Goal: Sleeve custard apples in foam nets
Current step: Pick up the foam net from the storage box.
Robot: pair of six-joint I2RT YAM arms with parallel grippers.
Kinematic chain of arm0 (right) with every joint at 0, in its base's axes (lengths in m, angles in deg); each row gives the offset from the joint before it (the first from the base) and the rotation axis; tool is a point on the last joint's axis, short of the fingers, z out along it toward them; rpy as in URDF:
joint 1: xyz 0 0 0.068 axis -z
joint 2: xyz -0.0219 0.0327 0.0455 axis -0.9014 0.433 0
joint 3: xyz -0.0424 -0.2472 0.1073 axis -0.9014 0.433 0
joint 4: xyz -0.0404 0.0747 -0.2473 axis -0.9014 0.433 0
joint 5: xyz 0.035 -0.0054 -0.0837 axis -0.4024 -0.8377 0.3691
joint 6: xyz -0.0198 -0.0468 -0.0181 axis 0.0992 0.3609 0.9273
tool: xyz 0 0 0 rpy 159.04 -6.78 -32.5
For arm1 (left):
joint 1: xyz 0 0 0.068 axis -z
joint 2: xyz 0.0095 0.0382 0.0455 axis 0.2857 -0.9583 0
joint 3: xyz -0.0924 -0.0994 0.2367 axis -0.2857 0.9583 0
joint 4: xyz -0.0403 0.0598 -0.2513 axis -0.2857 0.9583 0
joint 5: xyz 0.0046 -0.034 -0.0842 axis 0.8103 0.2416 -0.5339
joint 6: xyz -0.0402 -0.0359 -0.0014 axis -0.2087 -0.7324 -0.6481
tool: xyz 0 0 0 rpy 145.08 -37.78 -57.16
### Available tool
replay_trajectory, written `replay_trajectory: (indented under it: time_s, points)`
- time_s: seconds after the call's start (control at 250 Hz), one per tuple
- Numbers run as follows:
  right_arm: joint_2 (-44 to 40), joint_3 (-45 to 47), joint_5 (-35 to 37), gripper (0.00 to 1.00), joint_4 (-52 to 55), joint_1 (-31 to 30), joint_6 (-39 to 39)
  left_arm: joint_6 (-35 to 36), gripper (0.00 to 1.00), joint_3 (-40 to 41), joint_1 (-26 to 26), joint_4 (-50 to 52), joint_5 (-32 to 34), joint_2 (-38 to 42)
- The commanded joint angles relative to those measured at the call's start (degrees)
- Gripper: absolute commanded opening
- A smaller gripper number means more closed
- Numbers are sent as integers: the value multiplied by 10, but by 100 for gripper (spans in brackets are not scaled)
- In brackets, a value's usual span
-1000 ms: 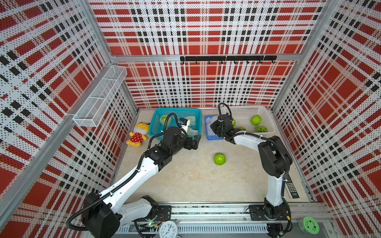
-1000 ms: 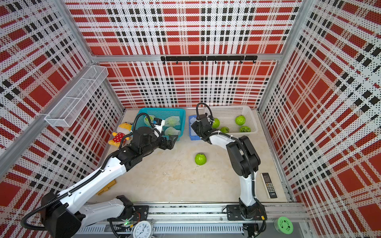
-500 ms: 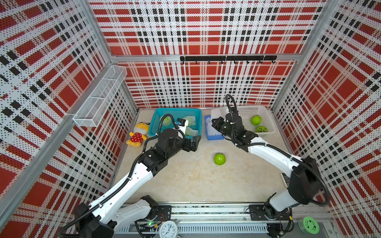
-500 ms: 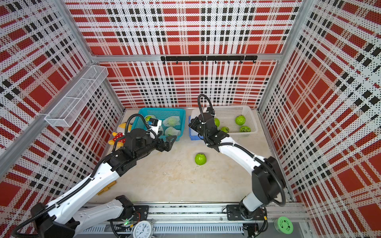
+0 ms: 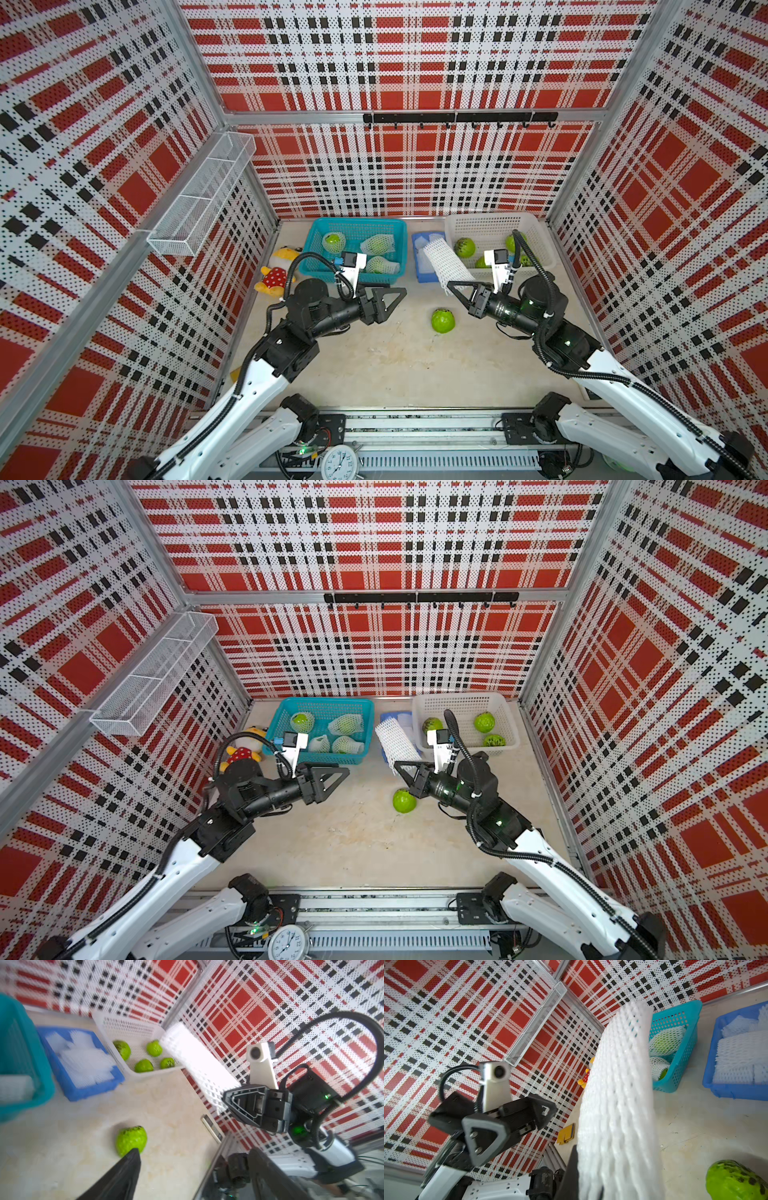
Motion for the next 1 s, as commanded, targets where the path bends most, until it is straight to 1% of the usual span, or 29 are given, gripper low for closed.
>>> replay_trajectory:
  time_s: [0.0,0.08,0.192,0.312,0.372,0.46,0.548,0.628,0.728,0.848,0.932,0.996]
  points:
    - [-13,21,-12,0,-9,-6,31,-129,80,12,25,-111,-44,-27]
    - [-10,25,-16,0,-17,-11,47,-165,78,20,42,-166,-42,-49]
    - [3,21,-16,0,-18,-21,64,-203,67,24,54,-215,-34,-83]
    - [8,23,-2,0,-13,-27,73,-206,60,14,63,-223,-13,-102]
    - [12,22,-7,0,-11,-28,79,-203,57,9,65,-223,0,-108]
    - [17,22,-15,0,-8,-28,87,-202,50,2,62,-223,3,-130]
    - [20,25,-17,0,-12,-29,89,-203,48,-4,60,-227,9,-152]
    - [25,23,-20,0,-11,-28,93,-210,44,-11,56,-240,8,-170]
    - [35,20,-22,0,-3,-30,100,-215,43,-22,52,-247,3,-188]
    - [37,18,-13,0,9,-34,112,-216,37,-38,49,-249,-8,-207]
    - [36,16,-6,0,19,-34,119,-217,30,-43,48,-249,-11,-217]
    - [34,14,0,0,27,-35,124,-217,26,-43,49,-249,-11,-222]
